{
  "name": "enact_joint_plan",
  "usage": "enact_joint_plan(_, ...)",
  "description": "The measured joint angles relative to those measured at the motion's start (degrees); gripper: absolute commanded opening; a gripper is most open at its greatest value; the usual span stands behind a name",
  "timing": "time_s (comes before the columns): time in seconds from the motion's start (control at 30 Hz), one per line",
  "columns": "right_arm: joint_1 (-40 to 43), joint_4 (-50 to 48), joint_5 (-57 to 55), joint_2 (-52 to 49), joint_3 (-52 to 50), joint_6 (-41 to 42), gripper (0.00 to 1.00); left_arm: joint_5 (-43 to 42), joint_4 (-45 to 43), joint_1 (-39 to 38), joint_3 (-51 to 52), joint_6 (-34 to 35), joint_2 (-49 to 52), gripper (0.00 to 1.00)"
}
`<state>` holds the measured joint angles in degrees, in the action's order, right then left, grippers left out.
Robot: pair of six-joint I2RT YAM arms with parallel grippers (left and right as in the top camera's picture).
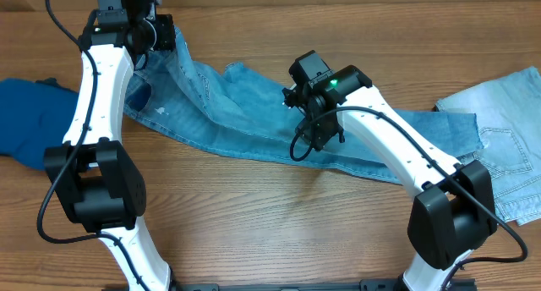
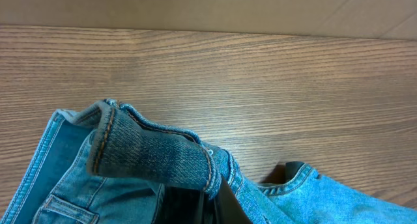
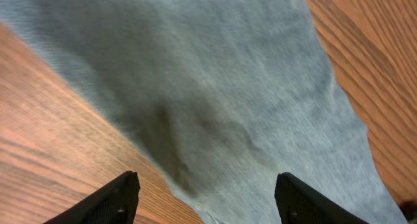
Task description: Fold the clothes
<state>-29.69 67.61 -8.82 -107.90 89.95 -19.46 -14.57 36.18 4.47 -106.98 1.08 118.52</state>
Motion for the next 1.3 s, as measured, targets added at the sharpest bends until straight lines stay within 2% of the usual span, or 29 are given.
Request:
enact_joint_plan(0.1, 0.31, 0.02, -0.22, 0.0, -0.02, 0.59, 0.7, 0.0, 0.0, 0.0, 0.0, 0.0, 0.0, 0.04)
enact_joint_plan(0.23, -3.72, -0.52, -0.15, 0.02, -0.46, 0.81, 0.72, 0.0, -0.02, 0.0, 0.0, 0.0, 0.0, 0.04)
enact_joint_plan(0.37, -7.37, -5.7, -0.42, 0.11, -7.13, 0.79, 0.71, 0.0, -0.02, 0.0, 0.0, 0.0, 0.0, 0.04)
enact_joint_plan(0.47, -6.25, -8.35, -0.72, 0.11, -11.82, 0.83, 0.7, 0.0, -0.02, 0.0, 0.0, 0.0, 0.0, 0.04)
enact_joint_plan(0.53, -4.94, -11.17, -0.83, 0.15, -14.16, 0.87, 0.6, 0.0, -0.02, -0.02, 0.0, 0.0, 0.0, 0.04)
enact_joint_plan(0.6, -3.48, -17.46, -1.75, 0.15, -18.05, 1.33, 0.32, -0.02, 0.0, 0.0, 0.0, 0.0, 0.0, 0.04)
enact_joint_plan(0.67, -2.03, -19.37, -2.12, 0.15, -19.26, 2.56, 0.21, -0.02, 0.0, -0.02, 0.0, 0.0, 0.0, 0.04)
enact_joint_plan(0.7, -0.31, -20.61, -2.1, 0.15, -19.41, 3.69, 0.1, -0.02, 0.0, -0.02, 0.0, 0.0, 0.0, 0.04)
enact_joint_plan(0.73, 1.51, -20.94, -2.1, 0.15, -19.41, 4.24, 0.04, -0.02, 0.0, 0.0, 0.0, 0.0, 0.0, 0.04)
enact_joint_plan(0.8, 4.48, -18.93, -1.73, 0.15, -19.23, 5.16, 0.04, -0.02, 0.0, 0.0, 0.0, 0.0, 0.0, 0.04)
enact_joint_plan(0.9, 4.72, -13.03, -0.52, 1.77, -16.37, 5.53, 0.04, -0.02, 0.07, -0.02, 0.0, 0.0, 0.0, 0.04)
enact_joint_plan(1.0, 4.52, -9.44, -0.15, 9.86, -14.51, 5.57, 0.04, 0.09, 4.28, 0.0, 0.02, 0.0, -3.82, 0.04)
enact_joint_plan(1.17, 4.52, -7.63, -0.22, 26.47, -13.81, 6.73, 0.04, 0.66, 11.43, -0.02, 0.04, 0.0, -22.36, 0.04)
enact_joint_plan(1.3, 4.52, -1.25, -1.03, 32.83, -13.75, 8.24, 0.04, 2.16, 21.62, -0.02, -0.11, 0.0, -32.76, 0.04)
